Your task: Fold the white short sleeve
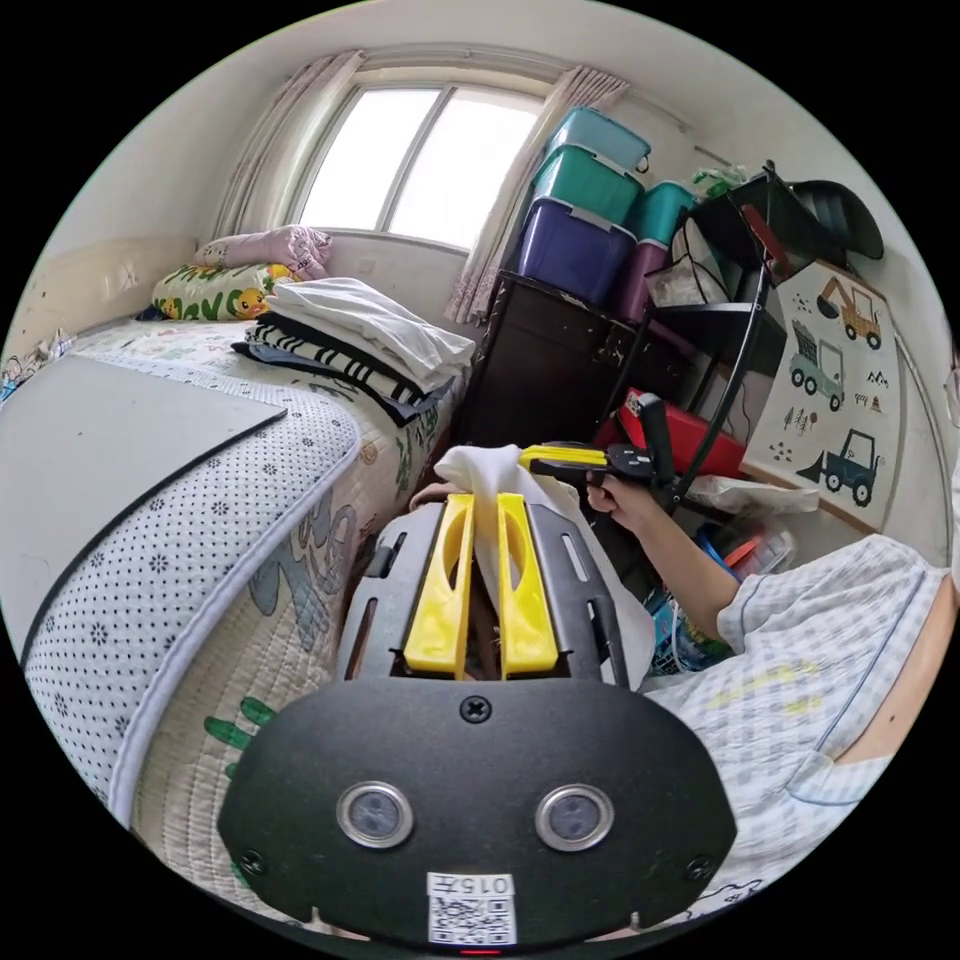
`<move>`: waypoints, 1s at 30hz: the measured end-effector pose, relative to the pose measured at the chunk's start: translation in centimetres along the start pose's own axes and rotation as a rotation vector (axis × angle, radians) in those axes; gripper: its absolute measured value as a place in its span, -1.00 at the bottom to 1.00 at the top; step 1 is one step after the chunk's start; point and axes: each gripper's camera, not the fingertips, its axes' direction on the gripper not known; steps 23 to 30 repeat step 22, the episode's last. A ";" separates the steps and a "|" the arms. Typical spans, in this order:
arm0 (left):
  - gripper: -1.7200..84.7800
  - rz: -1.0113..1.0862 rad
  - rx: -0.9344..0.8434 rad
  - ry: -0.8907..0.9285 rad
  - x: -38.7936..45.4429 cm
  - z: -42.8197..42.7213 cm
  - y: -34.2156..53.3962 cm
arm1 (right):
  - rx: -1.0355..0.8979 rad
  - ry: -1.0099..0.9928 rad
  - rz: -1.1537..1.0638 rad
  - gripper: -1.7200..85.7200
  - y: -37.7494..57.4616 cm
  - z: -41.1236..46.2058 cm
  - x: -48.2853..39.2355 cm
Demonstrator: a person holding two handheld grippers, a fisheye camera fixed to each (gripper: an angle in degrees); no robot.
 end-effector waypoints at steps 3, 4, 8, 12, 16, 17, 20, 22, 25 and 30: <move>-0.91 -0.032 -0.009 0.035 -1.0 -0.6 -0.2 | -0.056 -0.064 0.011 -0.83 -2.0 0.6 1.4; -0.91 -0.036 -0.024 0.043 -1.2 -0.9 -0.5 | -0.057 -0.097 0.039 -0.81 -2.8 0.1 2.8; -0.89 -0.021 -0.032 -0.022 -1.4 -3.1 -1.8 | 0.047 -0.047 0.113 -0.81 -5.8 -3.0 8.0; -0.88 -0.039 0.043 -0.101 -2.9 -6.3 -4.0 | 0.141 0.017 0.082 -0.82 -11.0 -4.3 10.0; -0.93 0.001 0.052 -0.213 -4.6 -7.6 -8.3 | 0.236 -0.016 -0.069 -0.80 -19.3 -3.0 8.9; -0.94 0.052 0.044 -0.220 -4.6 -7.5 -9.6 | 0.261 -0.039 -0.111 -0.80 -21.9 -2.3 8.5; -0.95 0.111 0.063 -0.268 -5.6 -7.0 -12.7 | 0.290 -0.061 -0.228 -0.80 -28.6 0.5 7.3; -0.93 0.091 0.043 -0.320 -7.3 -6.1 -15.0 | 0.297 -0.042 -0.257 -0.79 -32.8 2.7 7.1; -0.93 0.091 0.043 -0.320 -7.3 -6.1 -15.0 | 0.297 -0.042 -0.257 -0.79 -32.8 2.7 7.1; -0.93 0.091 0.043 -0.320 -7.3 -6.1 -15.0 | 0.297 -0.042 -0.257 -0.79 -32.8 2.7 7.1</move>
